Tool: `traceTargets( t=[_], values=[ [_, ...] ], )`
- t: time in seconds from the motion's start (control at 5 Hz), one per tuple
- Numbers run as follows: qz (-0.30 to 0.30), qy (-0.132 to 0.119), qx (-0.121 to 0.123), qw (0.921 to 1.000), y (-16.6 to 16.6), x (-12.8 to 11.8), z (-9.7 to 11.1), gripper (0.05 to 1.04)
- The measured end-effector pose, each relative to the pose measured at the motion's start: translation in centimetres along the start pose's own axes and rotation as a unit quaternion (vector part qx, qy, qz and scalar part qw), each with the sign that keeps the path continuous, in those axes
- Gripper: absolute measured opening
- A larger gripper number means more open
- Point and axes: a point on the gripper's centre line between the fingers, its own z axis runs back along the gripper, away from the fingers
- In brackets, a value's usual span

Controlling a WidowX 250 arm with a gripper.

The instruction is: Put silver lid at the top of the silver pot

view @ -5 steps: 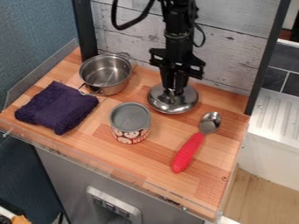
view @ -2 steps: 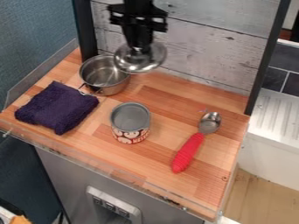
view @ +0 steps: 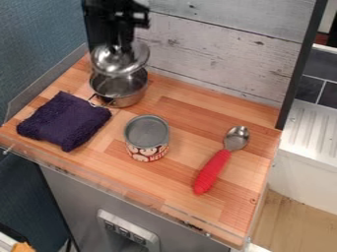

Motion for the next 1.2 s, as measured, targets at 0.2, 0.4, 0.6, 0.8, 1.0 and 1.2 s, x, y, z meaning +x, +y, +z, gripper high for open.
traceTargets(
  t=[0.2, 0.4, 0.6, 0.8, 1.0, 1.2],
  values=[
    [0.018, 0.026, 0.005, 0.9995, 0.9, -0.7, -2.2, 0.285],
    [0.022, 0.036, 0.013, 0.9990, 1.2, -0.2, -3.2, 0.285],
    [0.016, 0.042, 0.019, 0.9988, 1.1, 0.5, -4.3, 0.285],
    [0.025, 0.036, 0.009, 0.9990, 0.9, 1.4, -4.4, 0.285],
    [0.019, 0.035, -0.002, 0.9992, 0.1, 1.7, -4.5, 0.285],
    [0.010, 0.037, -0.005, 0.9992, -0.5, 1.6, -4.5, 0.285]
  ],
)
